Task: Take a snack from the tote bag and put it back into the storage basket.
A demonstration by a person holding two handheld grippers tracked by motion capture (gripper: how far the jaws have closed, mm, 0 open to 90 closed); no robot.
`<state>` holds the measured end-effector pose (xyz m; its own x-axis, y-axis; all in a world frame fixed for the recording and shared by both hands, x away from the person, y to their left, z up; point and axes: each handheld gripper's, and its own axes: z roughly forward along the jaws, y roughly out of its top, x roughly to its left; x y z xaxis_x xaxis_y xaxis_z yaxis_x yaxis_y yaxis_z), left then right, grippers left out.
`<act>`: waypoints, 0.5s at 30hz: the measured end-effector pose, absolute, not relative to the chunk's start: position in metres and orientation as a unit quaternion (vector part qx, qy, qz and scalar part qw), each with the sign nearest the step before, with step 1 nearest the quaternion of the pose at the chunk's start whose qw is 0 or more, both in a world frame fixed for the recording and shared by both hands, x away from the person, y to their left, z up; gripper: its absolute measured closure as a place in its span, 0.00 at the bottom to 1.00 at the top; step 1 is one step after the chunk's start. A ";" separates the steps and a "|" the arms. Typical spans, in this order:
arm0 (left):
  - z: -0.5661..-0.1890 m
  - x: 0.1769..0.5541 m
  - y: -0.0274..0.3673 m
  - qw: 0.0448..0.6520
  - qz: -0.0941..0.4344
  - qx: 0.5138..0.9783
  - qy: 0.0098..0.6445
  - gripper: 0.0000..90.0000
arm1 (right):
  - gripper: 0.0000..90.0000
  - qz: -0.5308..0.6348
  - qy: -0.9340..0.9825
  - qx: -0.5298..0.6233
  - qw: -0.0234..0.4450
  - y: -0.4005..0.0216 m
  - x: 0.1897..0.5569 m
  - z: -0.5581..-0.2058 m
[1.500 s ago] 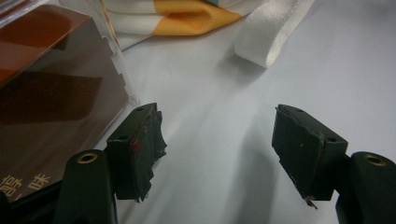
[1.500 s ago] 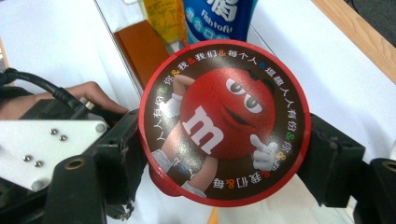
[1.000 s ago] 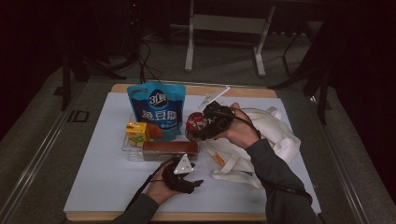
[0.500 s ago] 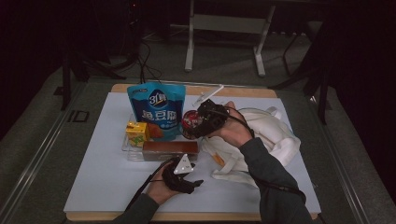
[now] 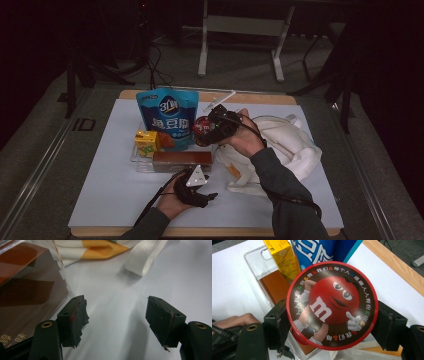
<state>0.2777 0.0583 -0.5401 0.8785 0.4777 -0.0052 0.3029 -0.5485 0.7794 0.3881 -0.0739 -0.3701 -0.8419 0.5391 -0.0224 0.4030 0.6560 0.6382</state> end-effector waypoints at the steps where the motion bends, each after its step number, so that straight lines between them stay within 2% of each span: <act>1: -0.540 0.278 0.058 0.419 0.104 0.874 0.223 0.36 | 0.28 0.323 0.903 0.263 0.104 -0.073 0.389 -0.371; 15: -0.540 0.278 0.058 0.419 0.105 0.874 0.223 0.36 | 0.28 0.320 0.897 0.290 0.097 -0.065 0.396 -0.383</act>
<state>0.2777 0.0584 -0.5400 0.8790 0.4768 -0.0031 0.3013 -0.5503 0.7787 0.3964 -0.0653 -0.3825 -0.8132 0.5819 0.0111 0.4578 0.6278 0.6295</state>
